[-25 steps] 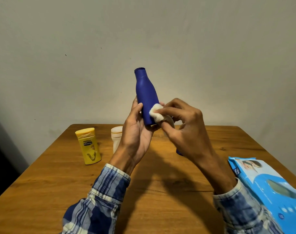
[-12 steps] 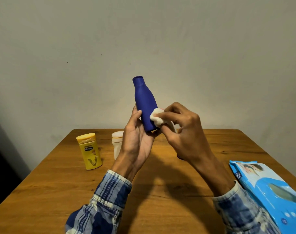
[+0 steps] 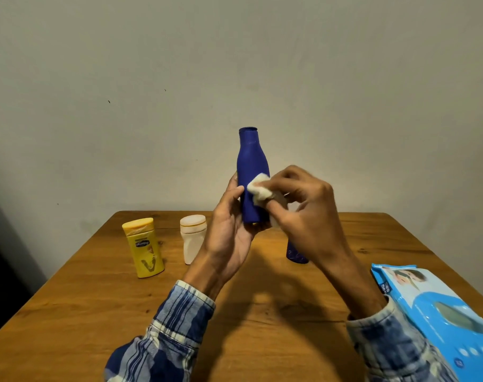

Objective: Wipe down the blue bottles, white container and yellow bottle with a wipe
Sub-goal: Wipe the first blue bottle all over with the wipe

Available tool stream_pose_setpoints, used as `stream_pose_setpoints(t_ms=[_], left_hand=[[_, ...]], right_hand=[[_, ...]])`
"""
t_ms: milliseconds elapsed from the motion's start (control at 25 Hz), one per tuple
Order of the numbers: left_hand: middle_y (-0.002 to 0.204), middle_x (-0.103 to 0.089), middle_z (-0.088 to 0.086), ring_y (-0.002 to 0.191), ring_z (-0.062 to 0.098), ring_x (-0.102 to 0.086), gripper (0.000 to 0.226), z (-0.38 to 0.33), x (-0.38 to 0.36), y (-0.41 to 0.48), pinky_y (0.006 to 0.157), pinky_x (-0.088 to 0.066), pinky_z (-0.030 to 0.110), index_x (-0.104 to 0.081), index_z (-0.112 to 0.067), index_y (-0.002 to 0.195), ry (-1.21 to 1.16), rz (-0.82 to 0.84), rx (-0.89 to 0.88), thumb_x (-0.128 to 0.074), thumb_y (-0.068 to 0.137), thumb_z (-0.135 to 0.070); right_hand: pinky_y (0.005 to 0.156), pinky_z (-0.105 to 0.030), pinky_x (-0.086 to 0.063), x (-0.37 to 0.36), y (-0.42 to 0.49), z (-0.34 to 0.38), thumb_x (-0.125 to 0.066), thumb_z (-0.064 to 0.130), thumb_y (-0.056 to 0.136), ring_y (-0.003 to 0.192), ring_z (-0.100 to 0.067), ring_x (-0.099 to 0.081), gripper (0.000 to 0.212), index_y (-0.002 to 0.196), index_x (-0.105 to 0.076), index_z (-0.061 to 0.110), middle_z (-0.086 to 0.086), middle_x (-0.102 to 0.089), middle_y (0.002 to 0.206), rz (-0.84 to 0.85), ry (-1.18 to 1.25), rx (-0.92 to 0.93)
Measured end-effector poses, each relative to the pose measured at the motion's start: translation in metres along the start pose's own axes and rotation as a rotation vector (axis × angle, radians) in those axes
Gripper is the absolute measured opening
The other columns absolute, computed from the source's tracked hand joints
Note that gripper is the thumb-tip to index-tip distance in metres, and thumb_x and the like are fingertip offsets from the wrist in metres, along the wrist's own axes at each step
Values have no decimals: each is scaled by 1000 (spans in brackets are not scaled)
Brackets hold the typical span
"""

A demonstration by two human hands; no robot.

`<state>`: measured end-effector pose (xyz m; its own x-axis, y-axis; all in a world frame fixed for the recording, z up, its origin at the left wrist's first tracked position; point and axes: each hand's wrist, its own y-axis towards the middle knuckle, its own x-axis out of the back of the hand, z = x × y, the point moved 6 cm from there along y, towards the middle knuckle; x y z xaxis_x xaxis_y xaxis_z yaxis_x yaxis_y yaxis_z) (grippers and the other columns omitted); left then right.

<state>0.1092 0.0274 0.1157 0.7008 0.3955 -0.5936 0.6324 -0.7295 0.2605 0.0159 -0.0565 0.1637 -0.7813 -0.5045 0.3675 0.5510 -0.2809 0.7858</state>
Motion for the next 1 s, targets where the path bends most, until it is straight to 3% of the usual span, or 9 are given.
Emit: stream_pose_setpoints(t_ms=[80,200,360,520,680,800,960,1000], left_hand=[[135,-64,11,109,23,-65,46,-1,-3,-1,84,-55,42,-46,-25,151,138,39,-19,-41,106,-28],[131,-68,5,113,23,-67,51,1,-4,-1,93,-55,48,-45,-26,152,195,71,-26,-46,102,-34],[134,-63,11,107,23,-66,56,3,-3,-1,82,-56,40,-42,-38,151,355,128,-5,-55,97,-35],[133,-63,12,112,24,-66,57,3,7,2,81,-57,37,-52,-28,145,428,78,33,-70,91,-30],[117,-70,-2,96,11,-70,54,-1,13,1,75,-59,29,-61,-17,130,591,-12,7,-80,79,-19],[110,-74,-6,91,7,-72,59,-2,14,0,69,-59,24,-59,-16,128,640,-32,-11,-83,74,-17],[111,-72,-1,94,14,-72,65,-5,15,-2,77,-62,37,-60,-21,126,759,-79,-38,-87,67,-27],[113,-72,0,96,16,-72,64,-5,15,-2,79,-62,41,-60,-21,127,769,-86,-42,-87,69,-26]], right_hand=[[71,-8,-50,12,2,-3,-74,16,92,91,-10,-64,21,113,-74,11,-1,-66,103,-142,8,-34],[76,-9,-52,3,-1,7,-74,10,90,93,-8,-64,24,114,-74,11,-1,-67,105,-53,-14,55],[69,-8,-51,22,5,0,-72,14,93,92,-8,-66,23,116,-73,11,-3,-69,106,-177,33,7],[70,-7,-50,16,2,2,-72,9,92,94,-5,-64,24,116,-74,11,-2,-68,106,-63,-44,90],[67,-14,-54,31,8,-7,-72,18,94,95,-7,-65,22,115,-74,14,0,-69,105,-139,-52,44],[66,-14,-53,16,6,-4,-75,15,91,92,-8,-64,20,111,-76,12,0,-67,102,48,-68,81],[63,-16,-53,29,9,-10,-74,18,92,92,-7,-63,20,113,-76,15,0,-66,102,-112,-100,48],[66,-14,-53,26,9,-11,-74,17,92,93,-7,-62,21,113,-75,15,-1,-66,103,-82,-100,58]])
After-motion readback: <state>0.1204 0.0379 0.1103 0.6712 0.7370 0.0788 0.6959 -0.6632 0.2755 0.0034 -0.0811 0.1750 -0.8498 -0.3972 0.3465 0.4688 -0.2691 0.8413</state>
